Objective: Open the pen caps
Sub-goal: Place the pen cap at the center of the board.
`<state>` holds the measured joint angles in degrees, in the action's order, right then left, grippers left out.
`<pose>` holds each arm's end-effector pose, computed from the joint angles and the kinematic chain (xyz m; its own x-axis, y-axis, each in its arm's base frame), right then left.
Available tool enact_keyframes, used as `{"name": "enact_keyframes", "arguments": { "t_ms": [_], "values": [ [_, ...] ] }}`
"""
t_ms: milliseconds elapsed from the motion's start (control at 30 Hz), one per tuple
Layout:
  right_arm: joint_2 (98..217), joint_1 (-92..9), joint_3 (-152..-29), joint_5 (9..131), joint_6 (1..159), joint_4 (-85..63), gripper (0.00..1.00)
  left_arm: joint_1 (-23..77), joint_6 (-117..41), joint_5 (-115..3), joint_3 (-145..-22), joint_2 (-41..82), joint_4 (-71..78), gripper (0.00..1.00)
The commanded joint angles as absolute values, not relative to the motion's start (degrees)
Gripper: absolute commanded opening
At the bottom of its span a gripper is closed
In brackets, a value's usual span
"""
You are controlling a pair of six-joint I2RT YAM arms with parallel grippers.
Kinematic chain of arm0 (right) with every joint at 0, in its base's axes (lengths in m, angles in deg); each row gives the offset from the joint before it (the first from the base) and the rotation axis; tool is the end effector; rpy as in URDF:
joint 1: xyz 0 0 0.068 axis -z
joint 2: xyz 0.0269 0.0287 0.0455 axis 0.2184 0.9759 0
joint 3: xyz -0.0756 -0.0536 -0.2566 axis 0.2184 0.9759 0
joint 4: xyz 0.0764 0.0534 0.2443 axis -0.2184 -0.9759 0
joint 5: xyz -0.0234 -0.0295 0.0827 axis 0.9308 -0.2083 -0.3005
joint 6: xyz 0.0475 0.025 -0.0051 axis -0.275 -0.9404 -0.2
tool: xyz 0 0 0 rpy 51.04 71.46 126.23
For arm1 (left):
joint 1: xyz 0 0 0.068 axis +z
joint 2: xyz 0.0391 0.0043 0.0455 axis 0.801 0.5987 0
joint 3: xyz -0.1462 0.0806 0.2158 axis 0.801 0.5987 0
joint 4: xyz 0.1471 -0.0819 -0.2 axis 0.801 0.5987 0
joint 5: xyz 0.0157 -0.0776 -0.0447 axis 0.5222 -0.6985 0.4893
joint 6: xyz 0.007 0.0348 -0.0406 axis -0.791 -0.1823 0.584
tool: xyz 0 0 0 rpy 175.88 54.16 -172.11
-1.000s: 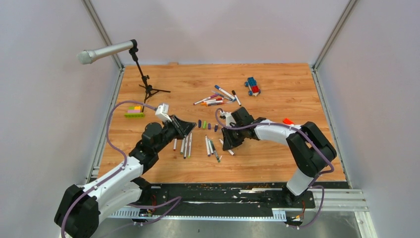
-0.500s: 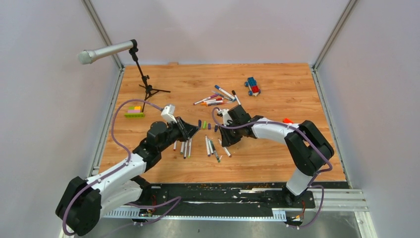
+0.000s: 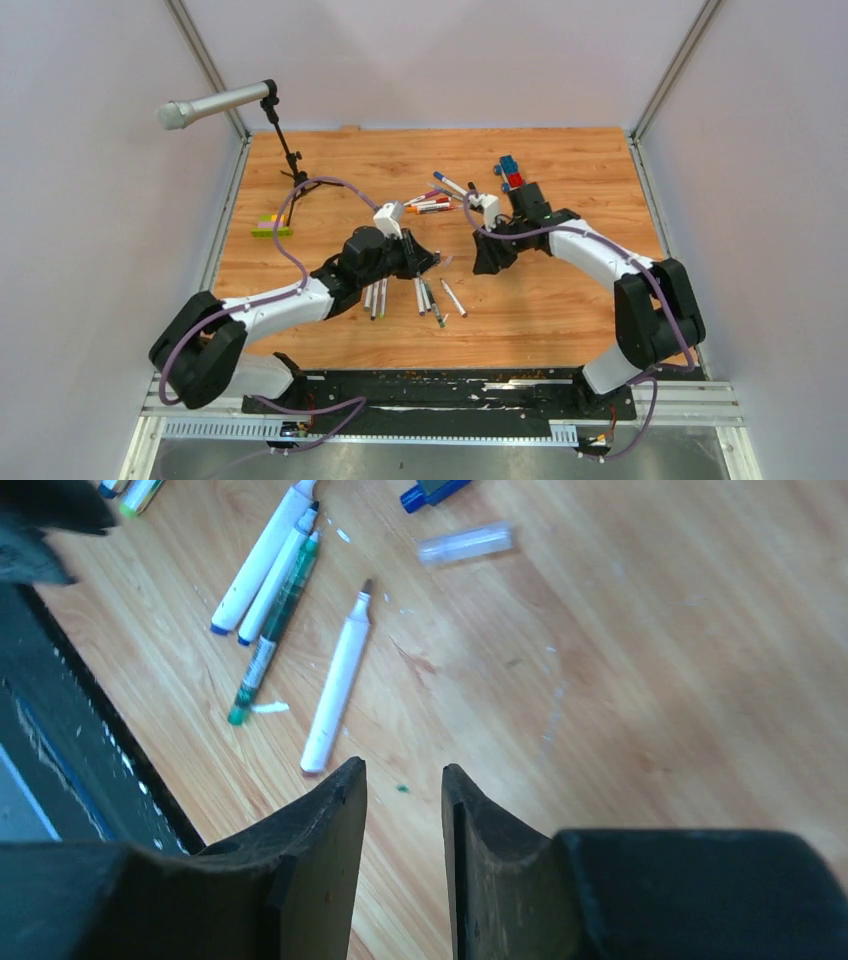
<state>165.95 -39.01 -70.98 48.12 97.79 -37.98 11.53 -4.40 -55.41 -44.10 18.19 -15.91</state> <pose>0.2676 0.1525 0.2025 -0.6489 -0.5075 -0.5669 -0.7433 0.5822 0.3296 0.1999 -0.1843 0.2179 -0.7055 -0.3197 -0.6325 0.3534 0.6149 -0.7050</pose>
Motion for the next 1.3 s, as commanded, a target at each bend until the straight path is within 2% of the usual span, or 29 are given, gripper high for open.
{"name": "enact_keyframes", "arguments": {
  "t_ms": [0,200,633,1067,1267],
  "values": [
    [165.38,-30.08,-76.58,31.86,117.6,-52.38,0.34,9.55,-7.68,-55.06,-50.6,24.24,-16.91,0.01],
    [162.71,-20.07,-75.71,24.82,119.38,-54.05,0.34,5.44,-12.28,-52.84,-62.94,36.19,-6.33,0.03],
    [162.94,-17.32,-75.42,23.93,119.68,-53.83,0.34,2.47,-20.85,-43.66,-91.54,59.2,24.67,0.05],
    [163.28,-16.93,-75.68,22.99,120.24,-54.48,0.35,2.42,-21.96,-37.11,-103.66,68.67,38.65,0.18],
    [163.1,-16.58,-75.68,22.62,120.27,-54.65,0.35,2.43,-21.37,-36.53,-105.94,70.41,40.63,0.24]
  ]
}}
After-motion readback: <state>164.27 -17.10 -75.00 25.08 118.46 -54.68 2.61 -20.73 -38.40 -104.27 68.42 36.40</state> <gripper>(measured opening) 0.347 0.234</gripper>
